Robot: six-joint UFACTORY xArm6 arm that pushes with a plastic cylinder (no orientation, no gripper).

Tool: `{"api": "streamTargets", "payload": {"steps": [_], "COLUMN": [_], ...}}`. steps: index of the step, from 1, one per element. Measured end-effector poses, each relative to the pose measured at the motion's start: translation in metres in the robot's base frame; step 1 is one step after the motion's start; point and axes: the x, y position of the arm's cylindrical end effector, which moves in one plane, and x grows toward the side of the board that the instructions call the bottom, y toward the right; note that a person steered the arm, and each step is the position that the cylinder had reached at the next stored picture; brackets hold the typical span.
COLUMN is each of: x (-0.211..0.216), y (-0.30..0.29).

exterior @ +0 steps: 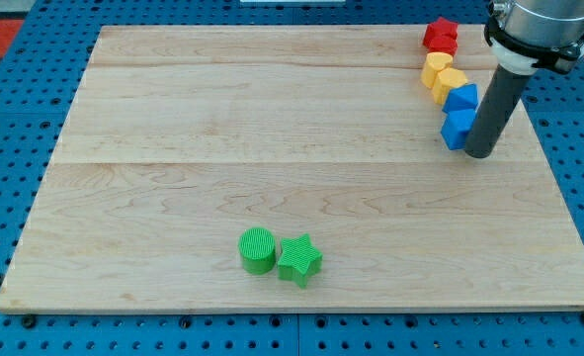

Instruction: Move the green star below the blue cube

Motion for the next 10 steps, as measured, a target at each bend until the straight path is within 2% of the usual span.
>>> {"api": "streamTargets", "payload": {"steps": [1, 2, 3, 4, 5, 6, 7, 8, 9, 10], "x": [-0.004, 0.011, 0.027, 0.017, 0.015, 0.038, 0.086, 0.139, 0.183, 0.187], "y": [0.0, -0.002, -0.036, -0.107, -0.203, -0.294, -0.357, -0.394, -0.377, -0.314]}}
